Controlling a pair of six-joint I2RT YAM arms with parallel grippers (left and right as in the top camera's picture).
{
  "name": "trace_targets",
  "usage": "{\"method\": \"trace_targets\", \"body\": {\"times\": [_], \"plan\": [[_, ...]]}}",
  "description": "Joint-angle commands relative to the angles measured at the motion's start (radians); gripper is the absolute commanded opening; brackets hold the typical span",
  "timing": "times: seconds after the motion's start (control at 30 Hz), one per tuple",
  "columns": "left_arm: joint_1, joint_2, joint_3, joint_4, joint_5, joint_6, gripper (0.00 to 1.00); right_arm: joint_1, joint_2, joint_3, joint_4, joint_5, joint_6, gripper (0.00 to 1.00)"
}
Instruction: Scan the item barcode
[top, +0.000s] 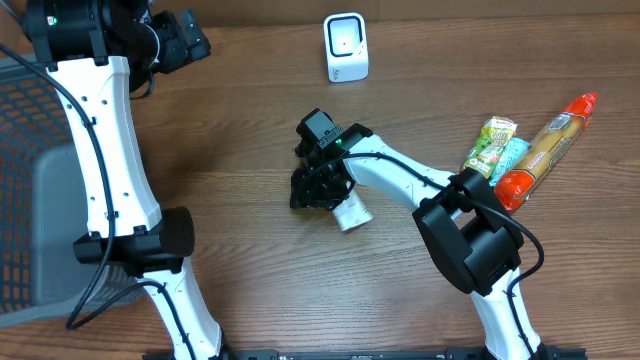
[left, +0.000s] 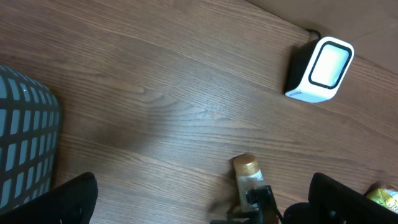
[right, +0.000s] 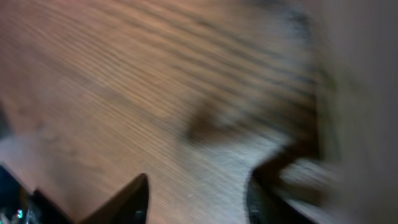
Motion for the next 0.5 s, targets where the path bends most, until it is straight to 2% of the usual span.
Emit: {"method": "trace_targets", "body": {"times": [0.0, 0.13, 0.27, 0.33, 0.37, 0.4, 0.47], "plan": [[-0.007, -0.026, 0.002, -0.002, -0.006, 0.019, 1.0, -0.004, -0.017, 0.051, -0.01, 0.014, -0.056, 0.58], [-0.007, -0.026, 0.002, -0.002, -0.007, 0.019, 1.0, -0.01, -0.101, 0.117, -0.055, 0.027, -0.13, 0.63], [-0.007, -0.026, 0.002, -0.002, -0.007, 0.019, 1.0, -0.043, -0.19, 0.191, -0.163, 0.132, -0.226, 0.69], [-0.007, -0.026, 0.002, -0.002, -0.007, 0.019, 1.0, -0.074, -0.217, 0.203, -0.208, 0.161, -0.305, 0.76], [-0.007, -0.026, 0.002, -0.002, -0.006, 0.019, 0.99, -0.114, -0.224, 0.202, -0.254, 0.156, -0.413, 0.86], [-0.007, -0.026, 0.002, -0.002, -0.007, 0.019, 1.0, -0.137, -0.223, 0.201, -0.277, 0.141, -0.461, 0.89], [-0.007, -0.026, 0.002, -0.002, -0.007, 0.019, 1.0, -0.184, -0.208, 0.187, -0.304, 0.081, -0.539, 0.92]]}}
